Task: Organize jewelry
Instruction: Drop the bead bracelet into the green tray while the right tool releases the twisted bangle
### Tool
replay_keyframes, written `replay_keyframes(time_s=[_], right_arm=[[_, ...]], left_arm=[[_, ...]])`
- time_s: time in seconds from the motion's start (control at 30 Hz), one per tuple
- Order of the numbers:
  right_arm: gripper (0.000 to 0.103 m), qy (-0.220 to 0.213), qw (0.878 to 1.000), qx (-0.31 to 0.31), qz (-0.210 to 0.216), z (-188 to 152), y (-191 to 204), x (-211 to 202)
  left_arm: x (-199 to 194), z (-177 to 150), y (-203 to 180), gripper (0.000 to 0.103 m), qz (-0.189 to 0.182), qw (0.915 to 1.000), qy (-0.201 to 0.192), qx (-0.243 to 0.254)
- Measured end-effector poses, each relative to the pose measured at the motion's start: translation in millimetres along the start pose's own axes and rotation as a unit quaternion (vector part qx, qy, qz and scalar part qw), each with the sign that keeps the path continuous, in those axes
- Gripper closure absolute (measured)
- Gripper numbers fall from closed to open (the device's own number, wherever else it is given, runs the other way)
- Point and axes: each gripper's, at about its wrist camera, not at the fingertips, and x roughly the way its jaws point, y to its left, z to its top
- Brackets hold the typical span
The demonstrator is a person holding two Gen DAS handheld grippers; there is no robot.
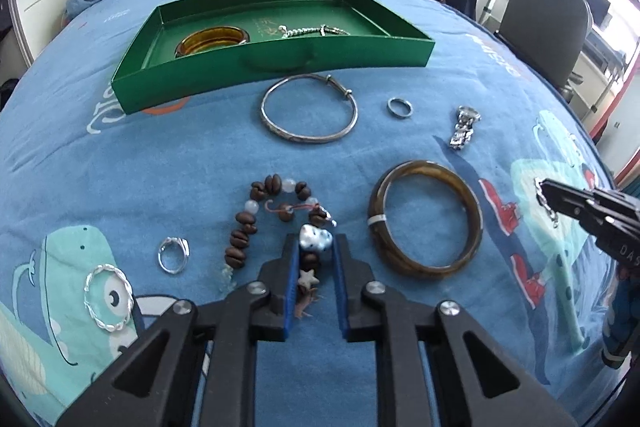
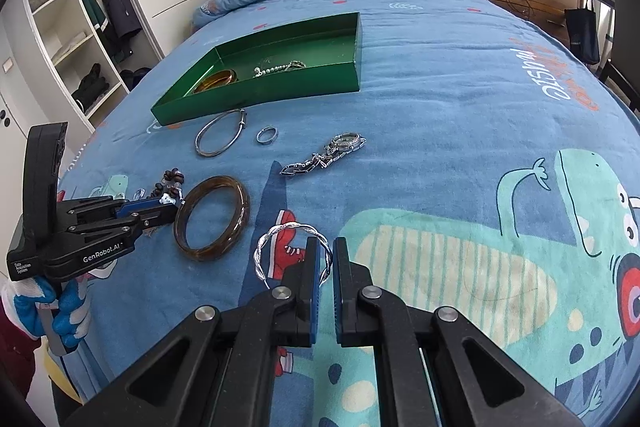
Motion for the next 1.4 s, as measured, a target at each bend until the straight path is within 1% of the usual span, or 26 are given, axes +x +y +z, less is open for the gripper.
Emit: replay_keyframes(time_s=[0.07, 0.2, 0.4, 0.5, 0.67, 0.77, 0.83, 0.97, 1.07, 1.17, 1.27, 1.4], right_arm=[[0.097, -0.002, 1.000, 0.000, -0.001, 0, 0, -4], [0.097, -0.010, 1.000, -0.006, -0.006, 1, 3, -16], [0.097, -0.032, 0.999, -0.019, -0.010, 8, 16, -42], [0.097, -0.048, 0.998, -0.027, -0.013, 16, 25, -57], [0.097, -0.080, 0.996, -0.042, -0.016, 46, 42, -84], [0.097, -0.097, 0.994, -0.055, -0.013, 78, 54, -88], [0.097, -0.105, 0.993, -0.057, -0.005, 102, 59, -83], [0.097, -0.118, 0.991, -0.057, -0.001, 151, 64, -55], [0.097, -0.121, 0.991, -0.049, -0.003, 186, 61, -23], [0.097, -0.115, 0.993, -0.037, -0.003, 215, 58, 16], [0.097, -0.099, 0.994, -0.035, -0.011, 233, 54, 60], [0.097, -0.059, 0.997, -0.030, -0.028, 237, 45, 116]], left_arm=[[-9, -3, 2, 0.088, -0.016, 0.9995, -0.014, -0.023], [-37, -6, 2, 0.088, -0.047, 0.9964, -0.046, -0.054], [-87, 2, -1, 0.088, -0.066, 0.9905, -0.103, -0.063], [-114, 12, 2, 0.088, -0.074, 0.9862, -0.132, -0.067], [-154, 36, 15, 0.088, -0.070, 0.9795, -0.176, -0.069], [-164, 60, 29, 0.088, -0.065, 0.9763, -0.191, -0.078], [-165, 80, 39, 0.088, -0.058, 0.9749, -0.199, -0.083], [-139, 126, 65, 0.088, -0.035, 0.9758, -0.192, -0.098], [-106, 158, 82, 0.088, -0.017, 0.9779, -0.179, -0.107], [-69, 183, 97, 0.088, -0.004, 0.9798, -0.163, -0.116], [-33, 200, 106, 0.088, 0.010, 0.9822, -0.145, -0.119], [10, 211, 111, 0.088, 0.026, 0.9855, -0.121, -0.116]])
